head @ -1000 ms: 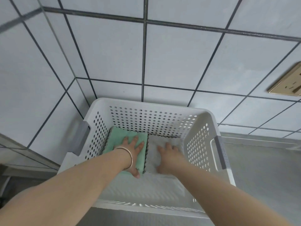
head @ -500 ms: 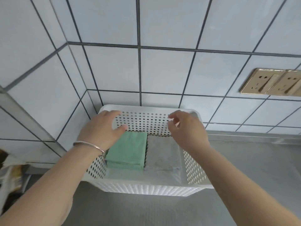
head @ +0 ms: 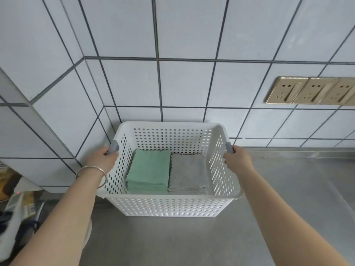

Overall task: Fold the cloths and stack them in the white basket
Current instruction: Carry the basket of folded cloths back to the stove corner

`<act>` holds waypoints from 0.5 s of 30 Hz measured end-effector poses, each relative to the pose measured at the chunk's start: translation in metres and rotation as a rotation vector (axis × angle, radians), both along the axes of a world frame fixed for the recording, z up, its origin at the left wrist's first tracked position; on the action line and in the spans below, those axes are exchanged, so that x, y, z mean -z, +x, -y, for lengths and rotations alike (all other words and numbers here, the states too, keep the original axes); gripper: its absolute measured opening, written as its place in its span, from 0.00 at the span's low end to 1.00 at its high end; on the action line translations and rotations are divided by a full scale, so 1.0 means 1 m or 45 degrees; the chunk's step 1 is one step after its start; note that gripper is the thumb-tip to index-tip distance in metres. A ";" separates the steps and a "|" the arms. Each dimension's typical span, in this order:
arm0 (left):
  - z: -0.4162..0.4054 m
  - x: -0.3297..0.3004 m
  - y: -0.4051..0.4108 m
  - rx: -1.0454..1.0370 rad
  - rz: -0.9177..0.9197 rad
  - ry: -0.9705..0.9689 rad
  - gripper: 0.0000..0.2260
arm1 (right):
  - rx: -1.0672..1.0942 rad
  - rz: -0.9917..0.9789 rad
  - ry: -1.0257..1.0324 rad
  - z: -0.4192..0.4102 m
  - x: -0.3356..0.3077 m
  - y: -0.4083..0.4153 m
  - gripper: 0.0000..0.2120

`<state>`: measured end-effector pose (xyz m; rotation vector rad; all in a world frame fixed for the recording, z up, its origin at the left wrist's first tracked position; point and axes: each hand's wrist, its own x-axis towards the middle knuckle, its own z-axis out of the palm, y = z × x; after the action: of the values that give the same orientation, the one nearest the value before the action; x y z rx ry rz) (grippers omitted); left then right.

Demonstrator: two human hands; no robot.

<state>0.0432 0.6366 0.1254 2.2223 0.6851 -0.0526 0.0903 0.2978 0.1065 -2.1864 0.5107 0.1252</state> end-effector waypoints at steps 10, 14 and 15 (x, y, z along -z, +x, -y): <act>0.025 -0.010 -0.012 0.072 0.045 -0.070 0.05 | -0.008 0.036 -0.035 0.046 -0.020 -0.025 0.17; 0.065 -0.028 -0.032 0.141 0.153 -0.015 0.10 | 0.020 0.142 -0.117 0.085 -0.040 -0.061 0.17; 0.081 -0.034 -0.037 0.165 0.181 -0.012 0.09 | 0.028 0.163 -0.130 0.099 -0.046 -0.073 0.15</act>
<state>0.0057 0.5556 0.1593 2.2344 0.4627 0.0368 0.0177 0.1989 0.1524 -2.2696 0.4778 -0.0535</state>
